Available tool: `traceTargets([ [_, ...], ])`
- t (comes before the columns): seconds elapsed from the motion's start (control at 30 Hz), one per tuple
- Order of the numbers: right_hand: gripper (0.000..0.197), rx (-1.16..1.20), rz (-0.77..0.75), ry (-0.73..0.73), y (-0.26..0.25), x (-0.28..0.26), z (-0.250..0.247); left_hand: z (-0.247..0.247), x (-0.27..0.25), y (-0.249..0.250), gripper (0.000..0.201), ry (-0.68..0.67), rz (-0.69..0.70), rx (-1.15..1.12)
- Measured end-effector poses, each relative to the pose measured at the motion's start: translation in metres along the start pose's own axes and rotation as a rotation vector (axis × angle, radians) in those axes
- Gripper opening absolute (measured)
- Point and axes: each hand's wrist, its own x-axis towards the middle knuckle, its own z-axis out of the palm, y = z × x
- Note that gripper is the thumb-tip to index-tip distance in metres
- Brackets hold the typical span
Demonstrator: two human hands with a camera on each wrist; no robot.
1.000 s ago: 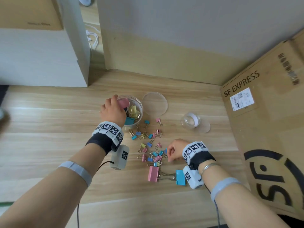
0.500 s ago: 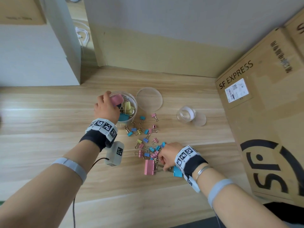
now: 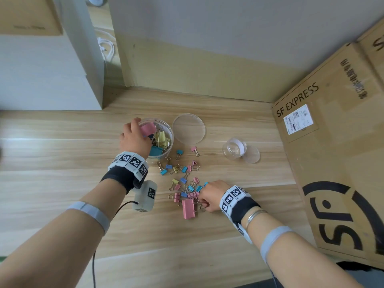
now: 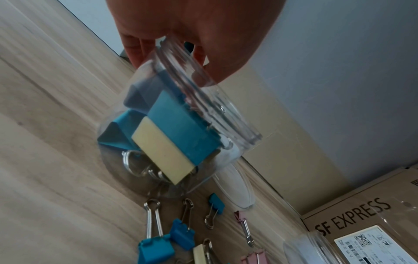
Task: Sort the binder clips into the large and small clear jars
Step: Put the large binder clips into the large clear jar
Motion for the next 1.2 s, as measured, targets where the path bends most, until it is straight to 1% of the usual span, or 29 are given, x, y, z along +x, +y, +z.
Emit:
traceTargets([
  [0.07,0.025,-0.004,-0.001,0.007,0.001,0.001,-0.001,0.0,0.0,0.0,0.056,-0.002,-0.002,-0.007],
  [0.17,0.021,0.001,0.002,0.022,0.003,0.0,-0.002,-0.001,0.0,0.0,0.056,-0.007,-0.005,-0.011],
  [0.27,0.031,0.019,-0.003,0.029,0.004,0.002,-0.001,-0.001,0.0,0.0,0.056,-0.008,-0.005,-0.012],
  [0.3,0.03,0.032,-0.009,0.028,0.004,0.003,-0.001,-0.001,0.0,0.001,0.056,-0.009,-0.007,-0.013],
  [0.4,0.015,0.099,-0.024,0.051,0.005,0.003,-0.003,-0.001,0.0,0.001,0.056,-0.011,-0.009,-0.009],
  [0.43,0.013,0.132,-0.024,0.059,0.006,0.002,-0.003,-0.001,0.0,0.001,0.056,-0.011,-0.009,-0.009],
  [0.53,0.033,0.201,-0.005,0.036,0.008,0.003,-0.005,-0.001,0.0,0.0,0.056,-0.007,-0.005,-0.007],
  [0.57,0.036,0.209,-0.007,0.026,0.008,0.003,-0.007,-0.001,0.0,0.0,0.056,-0.006,-0.003,-0.007],
  [0.67,0.035,0.185,-0.021,-0.008,0.009,0.006,-0.012,-0.002,0.0,0.0,0.056,-0.006,-0.004,-0.011],
  [0.73,0.034,0.212,-0.003,-0.045,0.011,0.008,-0.016,-0.002,0.0,0.0,0.056,-0.009,-0.004,-0.016],
  [0.83,0.031,0.303,0.031,-0.058,0.013,0.005,-0.021,-0.003,0.0,0.001,0.056,-0.016,-0.005,-0.019],
  [0.9,0.032,0.458,0.059,-0.054,0.016,0.001,-0.027,-0.004,0.0,0.001,0.056,-0.028,-0.012,-0.021],
  [0.97,0.029,0.634,0.077,-0.035,0.02,-0.003,-0.036,-0.006,0.001,0.001,0.056,-0.047,-0.02,-0.023],
  [1.0,0.026,0.684,0.075,-0.016,0.022,-0.003,-0.042,-0.007,0.001,0.001,0.056,-0.055,-0.022,-0.023],
  [1.13,0.014,0.746,0.039,0.057,0.031,-0.005,-0.074,-0.012,-0.002,0.003,0.055,-0.055,0.001,0.009],
  [1.2,0.009,0.778,0.043,0.129,0.034,-0.004,-0.087,-0.013,-0.003,0.003,0.055,-0.066,0.035,0.007],
])
